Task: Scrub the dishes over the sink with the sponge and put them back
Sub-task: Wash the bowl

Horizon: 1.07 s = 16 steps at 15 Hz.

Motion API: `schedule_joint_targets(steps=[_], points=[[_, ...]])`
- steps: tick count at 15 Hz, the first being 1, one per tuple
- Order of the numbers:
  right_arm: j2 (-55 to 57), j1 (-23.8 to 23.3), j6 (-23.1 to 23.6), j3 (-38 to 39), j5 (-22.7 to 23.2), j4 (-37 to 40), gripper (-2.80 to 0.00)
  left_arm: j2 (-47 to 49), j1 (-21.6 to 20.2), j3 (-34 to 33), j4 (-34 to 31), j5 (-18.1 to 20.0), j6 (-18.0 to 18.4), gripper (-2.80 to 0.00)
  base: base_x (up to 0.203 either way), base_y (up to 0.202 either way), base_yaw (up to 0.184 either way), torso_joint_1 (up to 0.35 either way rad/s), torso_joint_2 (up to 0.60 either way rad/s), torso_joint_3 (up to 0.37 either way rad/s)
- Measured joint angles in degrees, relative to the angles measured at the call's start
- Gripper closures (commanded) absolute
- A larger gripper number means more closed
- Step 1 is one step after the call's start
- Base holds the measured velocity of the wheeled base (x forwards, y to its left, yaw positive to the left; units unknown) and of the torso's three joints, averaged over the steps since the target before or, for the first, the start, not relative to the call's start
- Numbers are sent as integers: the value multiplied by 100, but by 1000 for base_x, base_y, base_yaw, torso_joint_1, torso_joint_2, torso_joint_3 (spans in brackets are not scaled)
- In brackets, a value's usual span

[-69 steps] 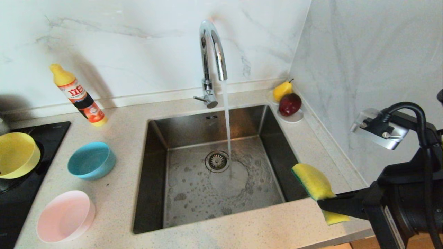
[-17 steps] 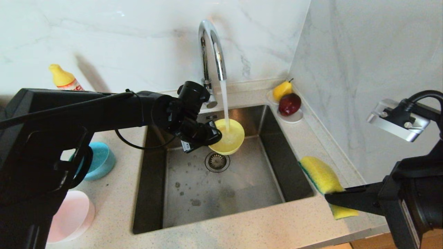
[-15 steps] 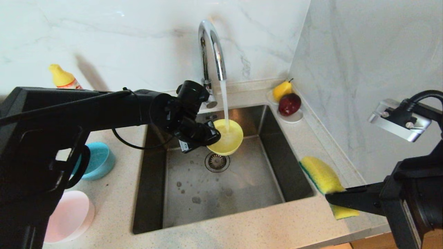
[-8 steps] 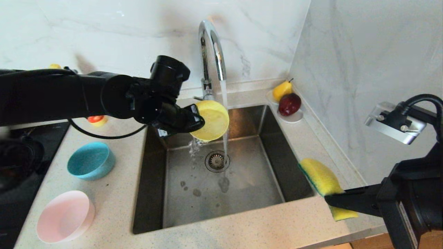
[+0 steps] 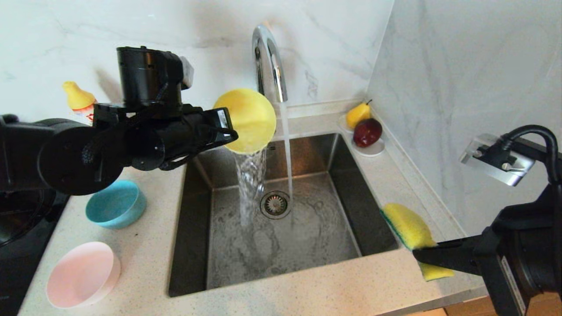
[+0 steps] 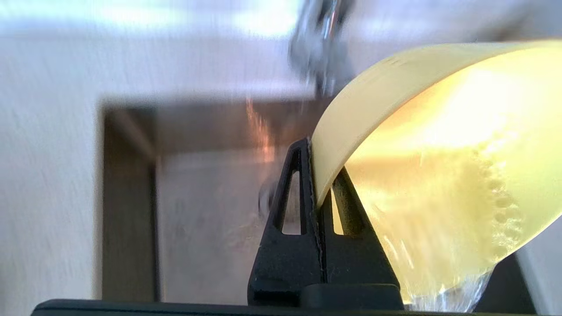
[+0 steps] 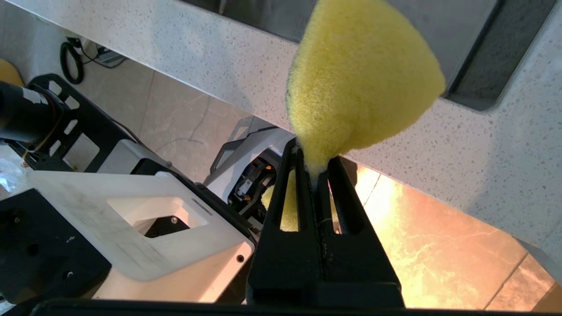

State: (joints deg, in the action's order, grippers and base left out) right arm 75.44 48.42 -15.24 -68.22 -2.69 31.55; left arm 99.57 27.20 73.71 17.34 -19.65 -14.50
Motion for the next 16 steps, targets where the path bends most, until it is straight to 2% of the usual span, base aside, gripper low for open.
schedule_joint_targets(steps=[3,5,8,13,16], points=[[33,-2,0,-7,6,-2,0,-142,-5,-753,1649,36,594,0,0,0,0,0,0,0],[67,-2,0,-33,9,-7,0,-195,-13,-1231,2877,168,1134,0,0,0,0,0,0,0],[138,-2,4,-50,13,-10,0,-318,-24,-1735,4288,290,1763,0,0,0,0,0,0,0],[211,6,1,-50,16,-7,0,-628,-24,-2160,4824,433,1946,0,0,0,0,0,0,0],[221,9,2,-55,17,-10,0,-711,-20,-2257,4840,452,1940,0,0,0,0,0,0,0]])
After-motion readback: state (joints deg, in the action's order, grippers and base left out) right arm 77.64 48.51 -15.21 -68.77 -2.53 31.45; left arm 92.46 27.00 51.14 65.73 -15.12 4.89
